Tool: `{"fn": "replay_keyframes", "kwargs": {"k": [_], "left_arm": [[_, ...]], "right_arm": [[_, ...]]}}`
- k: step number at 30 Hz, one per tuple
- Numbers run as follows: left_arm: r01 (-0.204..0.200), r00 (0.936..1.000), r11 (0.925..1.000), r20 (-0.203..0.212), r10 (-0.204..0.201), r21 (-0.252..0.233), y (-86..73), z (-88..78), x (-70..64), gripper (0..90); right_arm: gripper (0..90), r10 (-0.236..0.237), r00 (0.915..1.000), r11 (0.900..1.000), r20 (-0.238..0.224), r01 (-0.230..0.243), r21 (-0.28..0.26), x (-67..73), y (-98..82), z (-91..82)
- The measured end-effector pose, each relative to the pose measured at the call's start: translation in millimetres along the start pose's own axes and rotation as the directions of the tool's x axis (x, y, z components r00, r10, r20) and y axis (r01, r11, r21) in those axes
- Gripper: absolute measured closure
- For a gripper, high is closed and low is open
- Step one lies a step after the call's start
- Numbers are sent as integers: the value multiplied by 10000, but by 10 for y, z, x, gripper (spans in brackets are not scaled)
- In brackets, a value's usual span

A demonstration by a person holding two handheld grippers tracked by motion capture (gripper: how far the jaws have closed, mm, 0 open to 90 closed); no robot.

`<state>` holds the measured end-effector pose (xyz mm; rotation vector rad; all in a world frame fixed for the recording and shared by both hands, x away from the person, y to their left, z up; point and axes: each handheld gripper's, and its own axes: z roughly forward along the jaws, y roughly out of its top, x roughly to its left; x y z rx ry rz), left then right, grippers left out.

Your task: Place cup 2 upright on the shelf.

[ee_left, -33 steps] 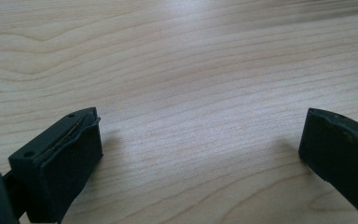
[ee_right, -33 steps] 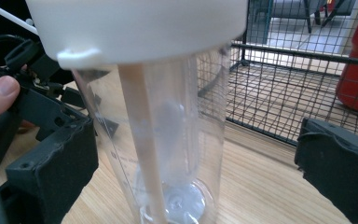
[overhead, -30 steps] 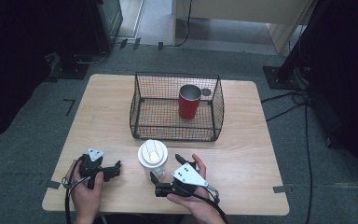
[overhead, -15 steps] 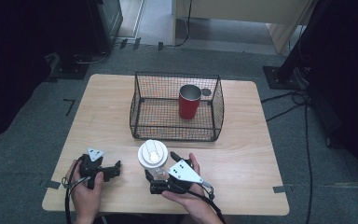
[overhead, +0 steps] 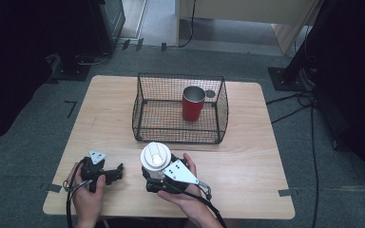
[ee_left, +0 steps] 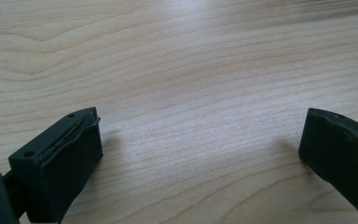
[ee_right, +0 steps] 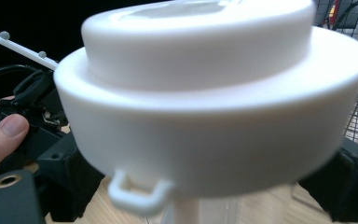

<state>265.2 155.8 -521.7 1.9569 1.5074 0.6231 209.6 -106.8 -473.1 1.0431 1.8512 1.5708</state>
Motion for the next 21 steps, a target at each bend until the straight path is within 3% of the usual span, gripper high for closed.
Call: {"fn": "replay_keyframes", "kwargs": {"k": [7, 21], "left_arm": [[-1, 10000, 10000, 0, 1, 0, 0, 0, 0, 0], [2, 10000, 10000, 0, -2, 0, 0, 0, 0, 0]], "right_arm": [[156, -444, 9988, 9990, 196, 444, -1, 31, 22, 34], [158, -315, 9995, 9981, -94, 310, -535, 66, 104, 3]]}}
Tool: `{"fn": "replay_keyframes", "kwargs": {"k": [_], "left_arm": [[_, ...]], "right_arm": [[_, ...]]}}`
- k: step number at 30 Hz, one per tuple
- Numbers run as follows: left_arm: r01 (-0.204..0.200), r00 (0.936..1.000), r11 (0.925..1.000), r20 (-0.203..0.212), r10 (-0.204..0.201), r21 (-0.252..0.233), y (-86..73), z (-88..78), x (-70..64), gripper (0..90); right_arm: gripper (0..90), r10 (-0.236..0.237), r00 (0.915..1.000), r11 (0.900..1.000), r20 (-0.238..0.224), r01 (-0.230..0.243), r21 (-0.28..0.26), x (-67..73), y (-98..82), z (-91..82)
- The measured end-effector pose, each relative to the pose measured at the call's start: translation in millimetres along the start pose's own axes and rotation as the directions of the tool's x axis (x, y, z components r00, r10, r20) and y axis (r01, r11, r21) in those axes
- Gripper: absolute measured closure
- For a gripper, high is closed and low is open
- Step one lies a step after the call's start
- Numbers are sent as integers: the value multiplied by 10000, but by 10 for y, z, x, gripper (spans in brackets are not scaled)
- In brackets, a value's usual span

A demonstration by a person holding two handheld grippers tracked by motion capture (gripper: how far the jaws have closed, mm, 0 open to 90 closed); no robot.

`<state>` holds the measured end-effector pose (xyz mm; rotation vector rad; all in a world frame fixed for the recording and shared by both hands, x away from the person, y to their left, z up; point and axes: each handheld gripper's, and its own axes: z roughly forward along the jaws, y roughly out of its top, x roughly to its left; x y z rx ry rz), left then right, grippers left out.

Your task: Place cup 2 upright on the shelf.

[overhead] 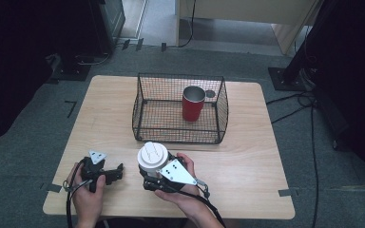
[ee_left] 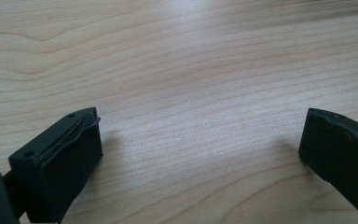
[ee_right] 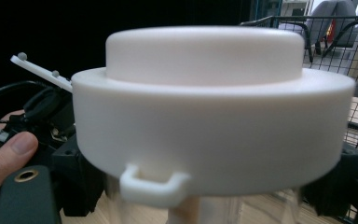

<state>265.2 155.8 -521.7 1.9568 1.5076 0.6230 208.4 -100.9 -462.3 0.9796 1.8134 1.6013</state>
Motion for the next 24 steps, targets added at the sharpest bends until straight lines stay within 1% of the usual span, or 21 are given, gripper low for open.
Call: {"fn": "replay_keyframes", "kwargs": {"k": [6, 13, 24], "left_arm": [[1, 10000, 10000, 1, -1, -1, 0, 0, 0, 0], [-1, 10000, 10000, 1, 1, -1, 1, 0, 0, 0], [-26, 10000, 10000, -1, 26, 3, 1, 0, 2, 0]], "right_arm": [[158, 29, 10000, 9997, 34, -28, -244, -2, 70, -15], [158, 45, 9999, 9983, 158, -36, -575, -42, 207, -16], [158, -8, 9995, 9966, 314, 34, -826, -100, 396, 2]]}}
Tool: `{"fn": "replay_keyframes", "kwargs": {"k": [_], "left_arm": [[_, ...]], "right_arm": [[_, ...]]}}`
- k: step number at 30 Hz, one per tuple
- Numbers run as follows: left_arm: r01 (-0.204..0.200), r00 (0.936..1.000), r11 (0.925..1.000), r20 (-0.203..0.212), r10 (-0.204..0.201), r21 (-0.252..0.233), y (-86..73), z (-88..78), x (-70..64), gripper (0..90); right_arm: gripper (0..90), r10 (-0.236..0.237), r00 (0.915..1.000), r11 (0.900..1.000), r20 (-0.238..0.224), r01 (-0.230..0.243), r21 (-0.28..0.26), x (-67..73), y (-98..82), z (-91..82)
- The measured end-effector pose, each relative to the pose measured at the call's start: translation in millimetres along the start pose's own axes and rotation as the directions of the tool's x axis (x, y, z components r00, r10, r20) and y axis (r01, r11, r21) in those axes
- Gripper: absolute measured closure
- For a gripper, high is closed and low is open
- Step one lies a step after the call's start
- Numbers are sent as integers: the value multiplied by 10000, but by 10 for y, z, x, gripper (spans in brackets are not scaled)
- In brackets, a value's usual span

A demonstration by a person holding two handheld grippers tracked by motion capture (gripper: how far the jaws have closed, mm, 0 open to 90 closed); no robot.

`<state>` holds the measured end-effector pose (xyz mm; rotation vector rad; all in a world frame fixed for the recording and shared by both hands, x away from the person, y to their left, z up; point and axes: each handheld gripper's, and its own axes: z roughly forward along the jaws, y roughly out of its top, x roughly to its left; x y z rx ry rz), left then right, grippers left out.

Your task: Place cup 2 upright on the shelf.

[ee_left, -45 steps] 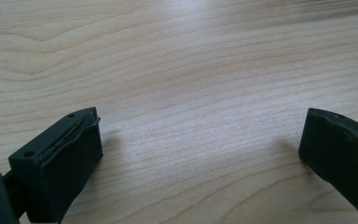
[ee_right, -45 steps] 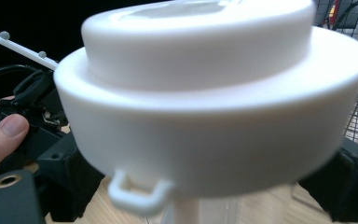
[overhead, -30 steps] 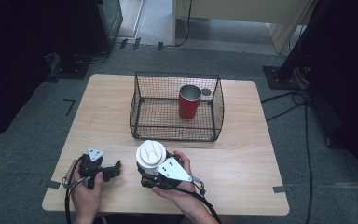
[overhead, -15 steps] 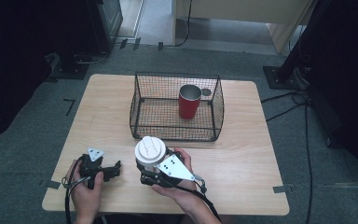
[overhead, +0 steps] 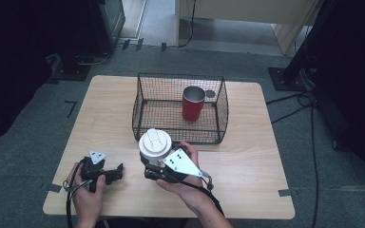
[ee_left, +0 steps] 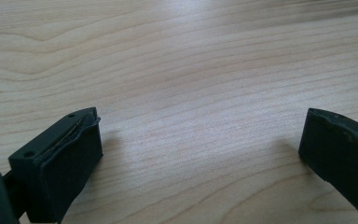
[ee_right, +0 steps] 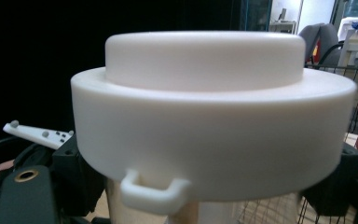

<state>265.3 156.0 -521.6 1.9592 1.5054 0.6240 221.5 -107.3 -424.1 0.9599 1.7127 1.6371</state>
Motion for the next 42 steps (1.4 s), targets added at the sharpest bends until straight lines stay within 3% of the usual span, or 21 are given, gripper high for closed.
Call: {"fn": "replay_keyframes", "kwargs": {"k": [16, 28, 42], "left_arm": [[7, 10000, 10000, -1, -7, 30, 1, -2, -1, 0], [-10, 10000, 10000, 2, 10, 41, 2, -3, 1, 0], [-7, 10000, 10000, 27, 7, 23, 5, 2, -3, 0]], "right_arm": [[158, -185, 9996, 9983, 197, 196, -548, -72, 328, 125], [158, -360, 9980, 9912, 514, 422, -1257, -186, 664, 285], [158, -225, 9935, 9882, 1113, 390, -1480, -321, 773, 526]]}}
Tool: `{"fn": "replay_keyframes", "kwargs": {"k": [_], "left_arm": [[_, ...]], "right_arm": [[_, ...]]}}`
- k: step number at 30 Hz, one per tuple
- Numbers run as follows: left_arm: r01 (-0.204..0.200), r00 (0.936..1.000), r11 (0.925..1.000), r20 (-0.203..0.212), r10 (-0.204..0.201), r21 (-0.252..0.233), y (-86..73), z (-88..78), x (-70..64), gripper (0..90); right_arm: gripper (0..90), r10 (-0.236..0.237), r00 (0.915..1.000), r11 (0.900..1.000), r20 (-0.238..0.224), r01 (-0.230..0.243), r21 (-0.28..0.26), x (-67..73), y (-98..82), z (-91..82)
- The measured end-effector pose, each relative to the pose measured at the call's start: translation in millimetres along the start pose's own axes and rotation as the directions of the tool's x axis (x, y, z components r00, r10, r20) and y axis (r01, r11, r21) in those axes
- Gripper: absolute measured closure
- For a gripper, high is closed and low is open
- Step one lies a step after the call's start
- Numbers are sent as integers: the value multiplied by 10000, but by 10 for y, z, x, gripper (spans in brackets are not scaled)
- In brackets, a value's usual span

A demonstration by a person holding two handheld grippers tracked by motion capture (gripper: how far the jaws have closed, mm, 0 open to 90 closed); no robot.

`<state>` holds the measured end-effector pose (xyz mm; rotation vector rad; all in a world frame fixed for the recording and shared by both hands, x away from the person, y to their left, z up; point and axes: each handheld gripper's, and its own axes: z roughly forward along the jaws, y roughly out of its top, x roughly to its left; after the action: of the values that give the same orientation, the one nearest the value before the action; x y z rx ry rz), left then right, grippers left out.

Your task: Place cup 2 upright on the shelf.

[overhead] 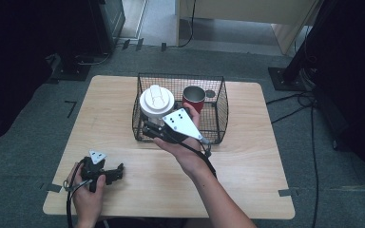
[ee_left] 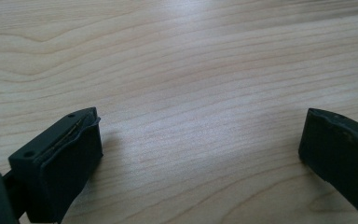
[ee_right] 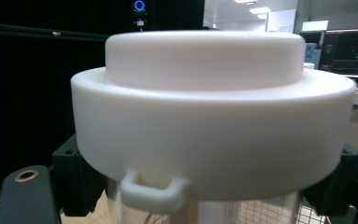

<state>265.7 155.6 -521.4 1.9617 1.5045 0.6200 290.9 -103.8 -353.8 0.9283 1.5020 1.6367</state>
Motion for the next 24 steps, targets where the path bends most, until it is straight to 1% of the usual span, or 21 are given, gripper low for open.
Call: {"fn": "replay_keyframes", "kwargs": {"k": [2, 8, 11, 17, 21, 24], "left_arm": [[-10, 10000, 10000, 5, 10, 13, 0, -1, 1, 0], [-30, 10000, 10000, 9, 30, 27, 0, -2, 2, 0], [-21, 10000, 10000, 7, 21, 24, 1, -2, 1, 0], [-26, 10000, 10000, 9, 26, 28, 1, -2, 2, 0], [-22, 10000, 10000, 7, 22, 21, 1, -2, 1, 0], [-22, 10000, 10000, 8, 22, 21, 1, -2, 1, 0]], "right_arm": [[158, 50, 9999, 10000, 153, -49, -34, -22, -3, 58], [158, -16, 9994, 10000, 331, 17, -47, -67, -20, 160], [158, 70, 9990, 10000, 446, -70, 1, -94, -35, 216], [158, -94, 9973, 9999, 735, 87, 107, -140, -74, 339], [158, -168, 9971, 9997, 746, 155, 169, -159, -112, 417], [157, -7, 9972, 9998, 744, -7, 187, -174, -150, 472]]}}
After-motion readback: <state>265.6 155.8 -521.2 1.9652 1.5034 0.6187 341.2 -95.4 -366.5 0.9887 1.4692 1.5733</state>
